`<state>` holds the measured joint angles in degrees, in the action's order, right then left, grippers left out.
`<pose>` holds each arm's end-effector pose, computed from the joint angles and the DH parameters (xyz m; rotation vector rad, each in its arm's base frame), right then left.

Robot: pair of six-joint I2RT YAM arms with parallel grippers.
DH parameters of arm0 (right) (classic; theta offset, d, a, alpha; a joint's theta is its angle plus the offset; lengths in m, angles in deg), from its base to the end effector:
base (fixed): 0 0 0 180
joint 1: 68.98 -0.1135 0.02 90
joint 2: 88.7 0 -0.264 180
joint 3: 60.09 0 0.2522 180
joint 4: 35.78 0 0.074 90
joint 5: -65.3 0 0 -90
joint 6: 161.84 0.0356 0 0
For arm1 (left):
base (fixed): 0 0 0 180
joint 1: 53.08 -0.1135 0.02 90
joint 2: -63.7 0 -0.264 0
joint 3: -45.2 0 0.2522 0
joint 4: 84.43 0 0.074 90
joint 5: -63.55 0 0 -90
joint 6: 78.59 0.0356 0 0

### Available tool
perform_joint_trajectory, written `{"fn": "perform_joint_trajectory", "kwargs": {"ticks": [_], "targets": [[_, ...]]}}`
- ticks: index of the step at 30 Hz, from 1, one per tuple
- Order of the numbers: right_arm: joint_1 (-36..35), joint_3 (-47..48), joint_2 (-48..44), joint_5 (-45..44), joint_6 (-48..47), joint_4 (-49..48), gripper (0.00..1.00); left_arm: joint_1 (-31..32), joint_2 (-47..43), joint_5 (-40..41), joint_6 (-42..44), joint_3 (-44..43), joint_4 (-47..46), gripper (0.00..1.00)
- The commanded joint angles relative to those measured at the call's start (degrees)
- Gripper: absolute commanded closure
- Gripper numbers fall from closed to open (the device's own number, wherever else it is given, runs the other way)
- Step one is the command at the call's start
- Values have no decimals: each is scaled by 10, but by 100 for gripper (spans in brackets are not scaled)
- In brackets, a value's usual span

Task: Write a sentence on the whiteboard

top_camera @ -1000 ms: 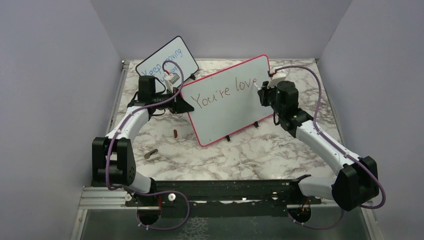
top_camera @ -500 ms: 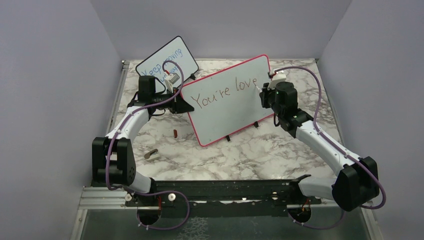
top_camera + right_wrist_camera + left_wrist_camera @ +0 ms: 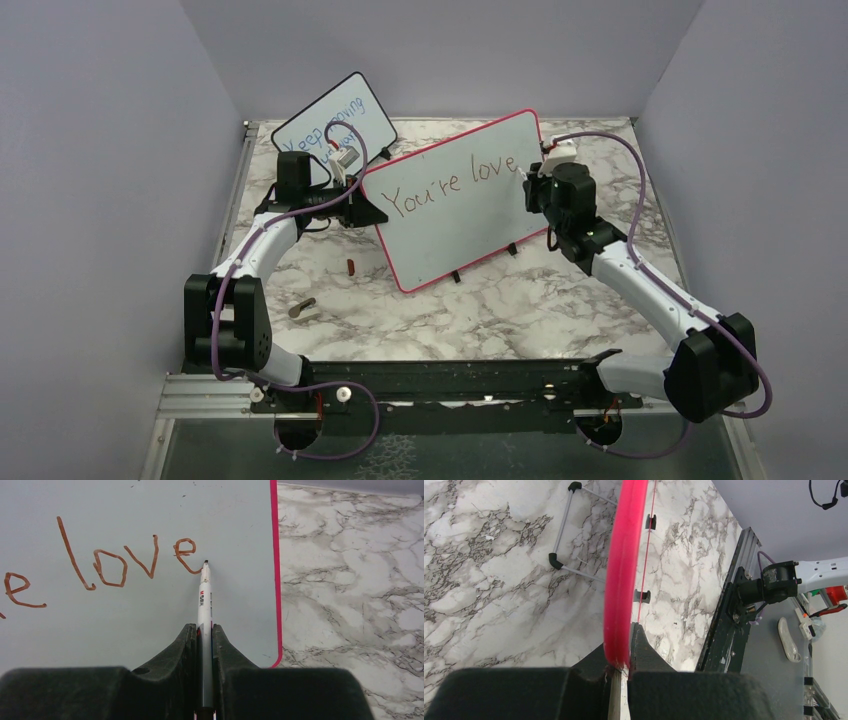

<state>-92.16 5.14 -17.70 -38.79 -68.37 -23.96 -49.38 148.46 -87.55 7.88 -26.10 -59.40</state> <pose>0.2686 0.1056 0.3050 -0.1527 1.8630 0.0902 0.3099 -0.0513 0.2609 0.5766 2.0135 -1.2478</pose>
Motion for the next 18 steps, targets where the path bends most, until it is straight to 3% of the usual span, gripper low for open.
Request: {"fn": "perform_joint_trajectory", "kwargs": {"ticks": [1, 18], "targets": [[2, -1, -25, -15, 5, -18, 99, -5, 2, 53, 19, 2, 51, 100], [17, 17, -1, 12, -5, -20, 99, -5, 3, 52, 19, 2, 51, 100]]}}
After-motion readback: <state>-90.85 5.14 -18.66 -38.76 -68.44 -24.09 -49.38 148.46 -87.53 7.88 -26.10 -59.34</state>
